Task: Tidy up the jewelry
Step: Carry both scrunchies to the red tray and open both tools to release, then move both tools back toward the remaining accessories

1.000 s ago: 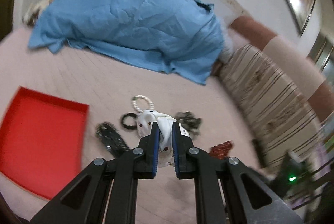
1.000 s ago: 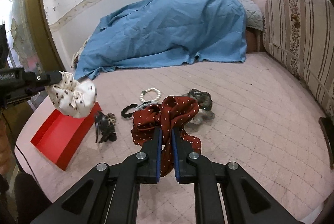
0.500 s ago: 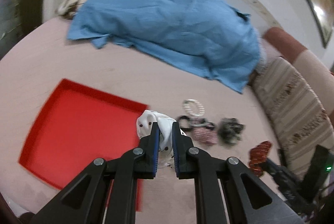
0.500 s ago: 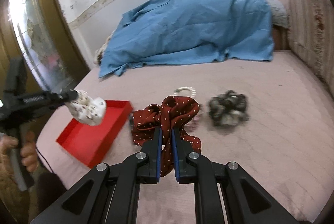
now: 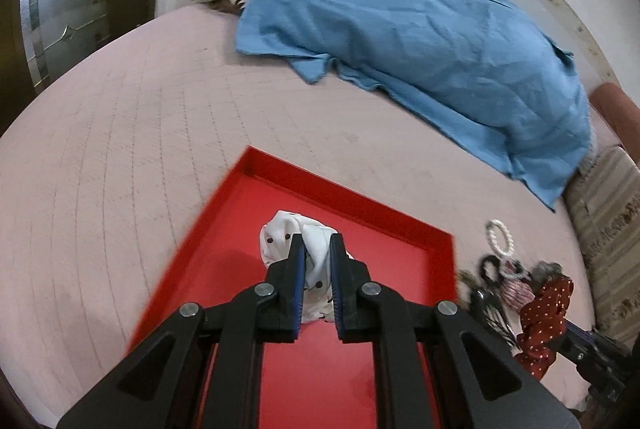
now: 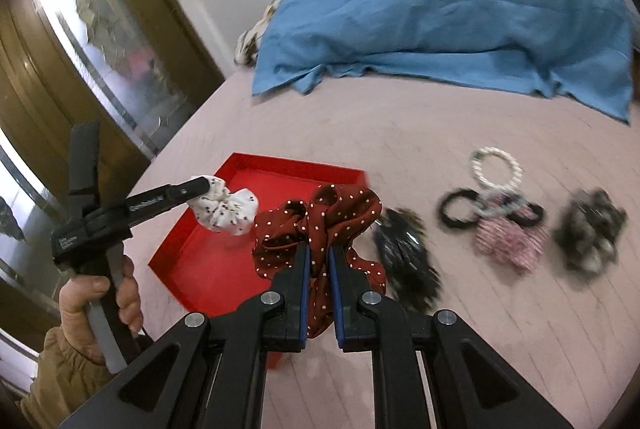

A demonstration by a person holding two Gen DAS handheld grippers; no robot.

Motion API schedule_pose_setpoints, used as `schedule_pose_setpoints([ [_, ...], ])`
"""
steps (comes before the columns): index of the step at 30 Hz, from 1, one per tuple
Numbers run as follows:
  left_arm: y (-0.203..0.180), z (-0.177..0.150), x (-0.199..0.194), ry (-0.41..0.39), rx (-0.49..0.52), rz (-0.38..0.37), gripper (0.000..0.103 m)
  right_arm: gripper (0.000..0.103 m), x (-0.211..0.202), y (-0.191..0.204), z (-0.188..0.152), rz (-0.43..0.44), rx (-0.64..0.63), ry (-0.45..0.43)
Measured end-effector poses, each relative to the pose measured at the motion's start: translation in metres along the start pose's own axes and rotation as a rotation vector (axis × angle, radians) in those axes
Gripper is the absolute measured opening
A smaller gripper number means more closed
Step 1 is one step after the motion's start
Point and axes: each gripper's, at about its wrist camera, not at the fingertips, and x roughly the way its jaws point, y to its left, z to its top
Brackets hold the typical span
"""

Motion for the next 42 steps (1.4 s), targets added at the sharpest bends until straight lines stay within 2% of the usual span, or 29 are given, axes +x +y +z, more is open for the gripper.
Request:
schedule_pose_setpoints([
  [7, 0.021, 0.021, 0.033, 0.017, -0.023, 0.024, 0.011, 0.011, 0.071, 0.030, 0.036, -0.017, -0.065, 0.072],
  [11, 0.026, 0.025, 0.049, 0.032, -0.022, 0.034, 0.011, 0.011, 0.110, 0.031, 0.047, -0.051, -0.074, 0.112],
  [17, 0.031, 0.030, 0.061, 0.031, -0.040, 0.029, 0.011, 0.012, 0.142, 0.015, 0.051, -0.097, -0.057, 0.155],
  [20, 0.031, 0.030, 0.062, 0.031, -0.045, 0.026, 0.019, 0.012, 0.147, 0.009, 0.050, -0.110, -0.051, 0.159],
  [21, 0.030, 0.030, 0.062, 0.029, -0.046, 0.028, 0.025, 0.012, 0.148, 0.010, 0.051, -0.115, -0.053, 0.155],
  [22, 0.030, 0.030, 0.060, 0.025, -0.048, 0.032, 0.031, 0.015, 0.148, 0.010, 0.051, -0.124, -0.057, 0.150],
  [26, 0.027, 0.031, 0.048, 0.005, -0.055, 0.014, 0.042, 0.041, 0.145, 0.012, 0.053, -0.127, -0.074, 0.132],
  [28, 0.024, 0.031, 0.036, -0.019, -0.062, 0.009, 0.052, 0.049, 0.139, 0.013, 0.053, -0.123, -0.078, 0.115],
  [29, 0.023, 0.031, 0.030, -0.029, -0.063, 0.011, 0.053, 0.052, 0.132, 0.014, 0.053, -0.120, -0.079, 0.103],
  [37, -0.001, 0.018, -0.019, -0.090, -0.029, 0.066, 0.064, 0.057, 0.080, 0.010, 0.038, -0.077, -0.054, 0.049],
  [38, -0.006, 0.015, -0.025, -0.093, -0.022, 0.068, 0.065, 0.061, 0.071, 0.007, 0.033, -0.075, -0.050, 0.040],
  [42, -0.022, 0.005, -0.039, -0.091, -0.008, 0.058, 0.067, 0.063, 0.036, -0.009, 0.012, -0.091, -0.034, 0.009],
])
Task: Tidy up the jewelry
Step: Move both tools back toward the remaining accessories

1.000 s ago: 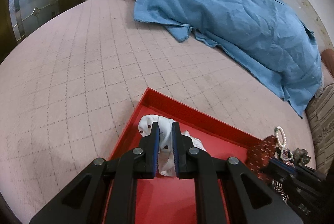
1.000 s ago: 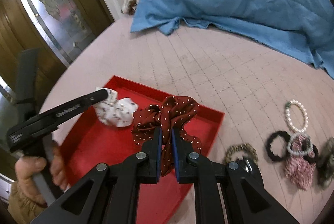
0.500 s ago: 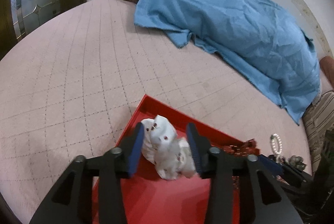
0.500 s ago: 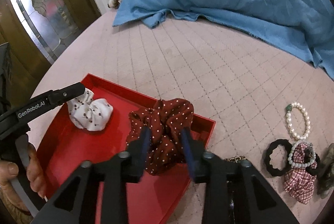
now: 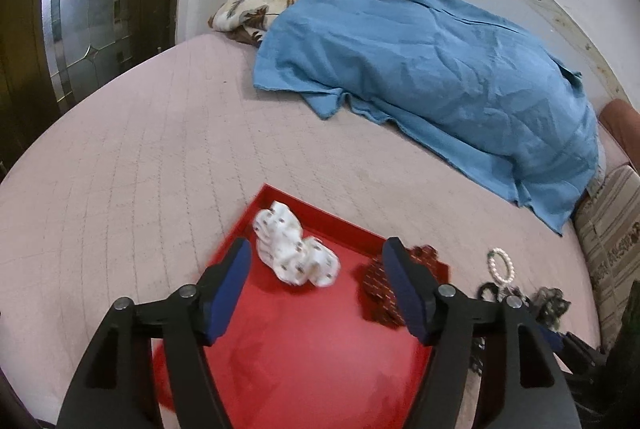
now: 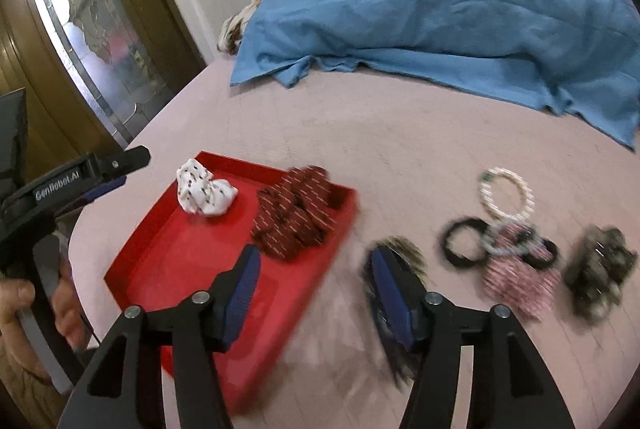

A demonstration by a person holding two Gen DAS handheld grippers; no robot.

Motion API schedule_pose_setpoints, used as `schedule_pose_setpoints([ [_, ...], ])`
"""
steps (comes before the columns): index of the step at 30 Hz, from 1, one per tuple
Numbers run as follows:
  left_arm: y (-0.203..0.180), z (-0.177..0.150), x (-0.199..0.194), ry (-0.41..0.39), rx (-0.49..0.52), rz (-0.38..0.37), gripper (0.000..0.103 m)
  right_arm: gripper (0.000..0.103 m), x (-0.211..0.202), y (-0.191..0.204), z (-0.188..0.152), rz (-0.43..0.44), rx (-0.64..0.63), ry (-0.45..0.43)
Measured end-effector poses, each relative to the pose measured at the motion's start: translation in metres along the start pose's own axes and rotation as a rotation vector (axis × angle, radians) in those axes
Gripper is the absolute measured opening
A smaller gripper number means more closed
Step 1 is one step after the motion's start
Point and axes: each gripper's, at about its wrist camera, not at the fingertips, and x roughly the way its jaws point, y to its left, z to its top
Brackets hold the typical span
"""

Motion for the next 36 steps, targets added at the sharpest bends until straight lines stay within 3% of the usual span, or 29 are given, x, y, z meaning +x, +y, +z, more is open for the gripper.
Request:
schedule_pose_setpoints([
  [17, -0.131, -0.051, -0.006, 0.103, 0.237, -0.107, 0.068, 0.068, -0.103, -0.157, -0.086, -0.178, 0.246, -0.060],
  [27, -0.175, -0.093, 0.039, 0.268, 0.271, -0.135, 0.068, 0.069, -0.101, -0.190, -0.102, -0.200, 0.305, -0.069],
  [36, -0.192, -0.108, 0.070, 0.324, 0.264, -0.123, 0.068, 0.075, -0.085, -0.213, -0.084, -0.232, 0.322, -0.096],
])
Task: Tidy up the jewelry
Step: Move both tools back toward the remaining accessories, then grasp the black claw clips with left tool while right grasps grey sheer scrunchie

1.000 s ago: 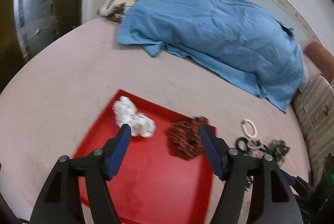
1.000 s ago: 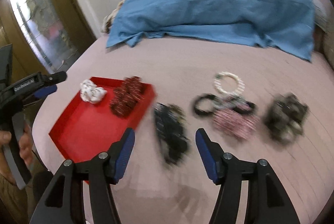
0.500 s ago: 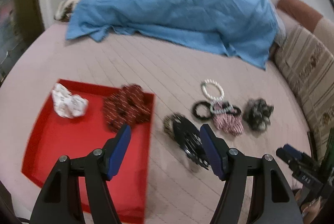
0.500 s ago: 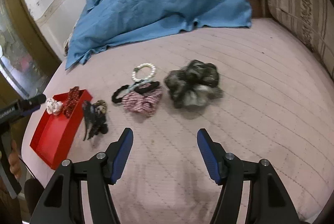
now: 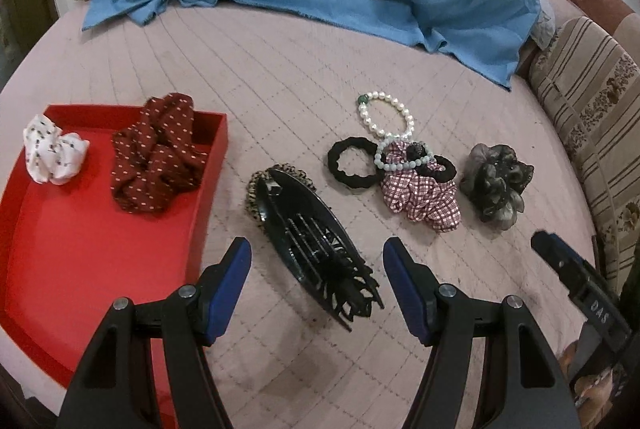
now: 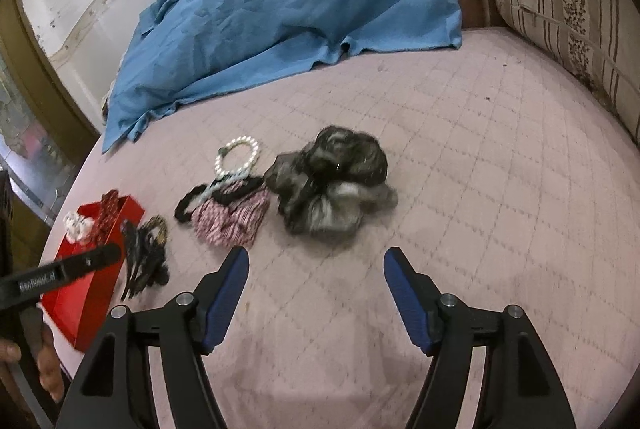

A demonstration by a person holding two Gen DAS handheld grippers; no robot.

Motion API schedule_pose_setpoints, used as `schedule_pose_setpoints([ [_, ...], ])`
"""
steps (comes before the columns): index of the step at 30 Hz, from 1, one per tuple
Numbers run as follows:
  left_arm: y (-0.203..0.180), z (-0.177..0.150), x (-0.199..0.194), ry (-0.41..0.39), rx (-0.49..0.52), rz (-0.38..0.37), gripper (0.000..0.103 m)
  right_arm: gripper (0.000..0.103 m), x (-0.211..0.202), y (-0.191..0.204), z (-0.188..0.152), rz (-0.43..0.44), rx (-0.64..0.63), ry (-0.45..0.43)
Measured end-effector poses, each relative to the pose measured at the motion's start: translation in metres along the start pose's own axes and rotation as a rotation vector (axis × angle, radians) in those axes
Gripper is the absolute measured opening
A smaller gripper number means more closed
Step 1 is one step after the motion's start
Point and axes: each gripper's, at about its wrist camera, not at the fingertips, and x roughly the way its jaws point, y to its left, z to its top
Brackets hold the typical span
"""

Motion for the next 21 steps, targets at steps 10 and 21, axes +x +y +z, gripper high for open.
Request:
schedule_pose_setpoints([
  [10, -0.002, 0.005, 0.022, 0.026, -0.008, 0.018, 0.068, 0.082, 0.031, -0.009, 0.037, -0.028, 0.026, -0.022],
  [21, -0.003, 0.003, 0.031, 0.040, -0.012, 0.014, 0.068, 0.082, 0.062, -0.020, 0.050, -0.039, 0.051, 0.017],
])
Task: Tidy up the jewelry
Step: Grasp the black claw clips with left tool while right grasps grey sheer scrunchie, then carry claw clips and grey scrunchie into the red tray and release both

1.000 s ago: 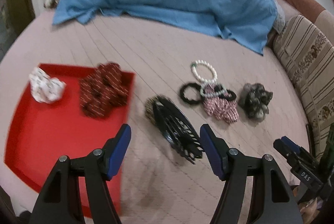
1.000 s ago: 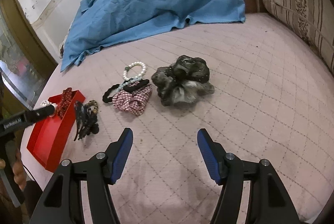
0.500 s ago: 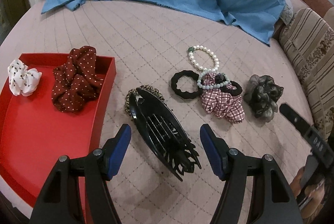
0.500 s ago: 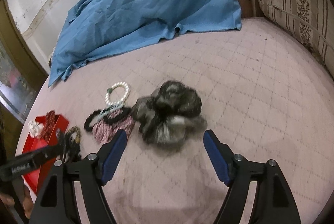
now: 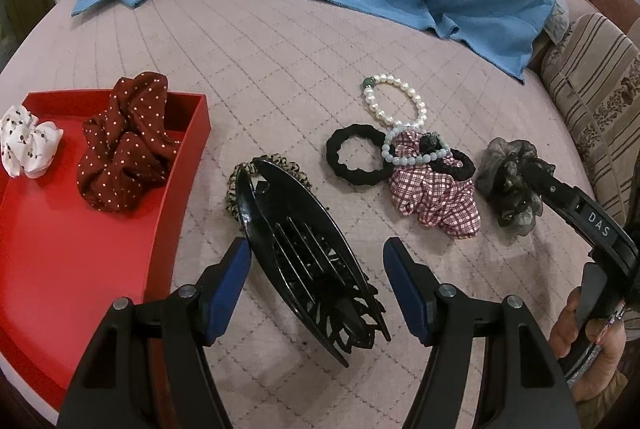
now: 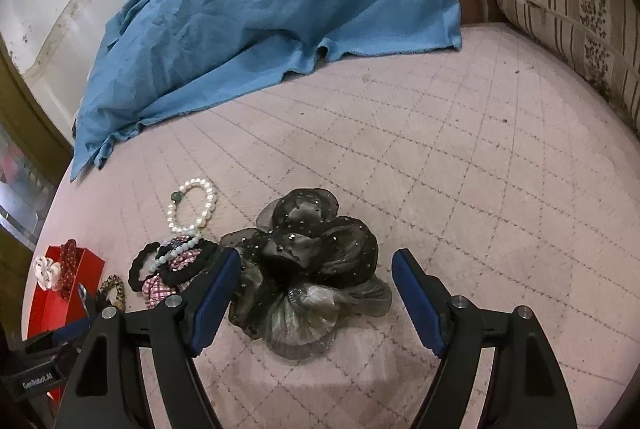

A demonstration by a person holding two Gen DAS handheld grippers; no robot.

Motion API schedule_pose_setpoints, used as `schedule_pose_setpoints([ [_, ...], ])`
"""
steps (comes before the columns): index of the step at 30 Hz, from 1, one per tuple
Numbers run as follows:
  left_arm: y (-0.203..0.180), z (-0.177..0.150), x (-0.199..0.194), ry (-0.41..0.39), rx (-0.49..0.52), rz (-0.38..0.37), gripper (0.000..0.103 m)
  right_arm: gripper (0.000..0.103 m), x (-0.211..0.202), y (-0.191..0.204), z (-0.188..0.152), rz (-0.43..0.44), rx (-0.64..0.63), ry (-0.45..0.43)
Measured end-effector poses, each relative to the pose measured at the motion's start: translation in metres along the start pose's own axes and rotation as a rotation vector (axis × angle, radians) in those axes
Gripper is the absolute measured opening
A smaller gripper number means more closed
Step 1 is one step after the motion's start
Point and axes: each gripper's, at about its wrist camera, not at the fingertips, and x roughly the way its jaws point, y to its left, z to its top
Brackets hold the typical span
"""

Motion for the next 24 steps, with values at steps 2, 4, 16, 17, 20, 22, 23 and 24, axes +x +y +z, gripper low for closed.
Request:
schedule_pose_setpoints([
  [2, -0.001, 0.000, 0.000, -0.005, 0.001, 0.000, 0.067, 0.066, 0.001, -0.002, -0.001, 0.006, 0.003, 0.005],
  [4, -0.001, -0.001, -0.002, -0.017, 0.004, 0.001, 0.061, 0.050, 0.002, -0.002, -0.001, 0.013, -0.003, 0.017],
  [16, -0.009, -0.010, -0.034, -0.091, 0.057, -0.038, 0.004, 0.017, -0.019, 0.008, -0.012, 0.062, -0.011, 0.024],
  [17, -0.010, -0.012, -0.038, -0.096, 0.059, -0.040, 0.004, 0.017, -0.024, 0.009, -0.013, 0.068, -0.011, 0.019],
  [20, -0.008, -0.016, -0.049, -0.112, 0.057, -0.063, 0.003, 0.017, -0.038, 0.013, -0.016, 0.079, -0.014, 0.004],
  [22, -0.007, -0.020, -0.058, -0.128, 0.054, -0.074, 0.003, 0.017, -0.049, 0.018, -0.018, 0.088, -0.018, -0.011],
  [23, -0.005, -0.021, -0.062, -0.135, 0.051, -0.079, 0.003, 0.017, -0.055, 0.020, -0.018, 0.093, -0.021, -0.017],
  [24, -0.003, -0.023, -0.067, -0.143, 0.047, -0.087, 0.003, 0.017, -0.059, 0.022, -0.019, 0.097, -0.023, -0.021],
])
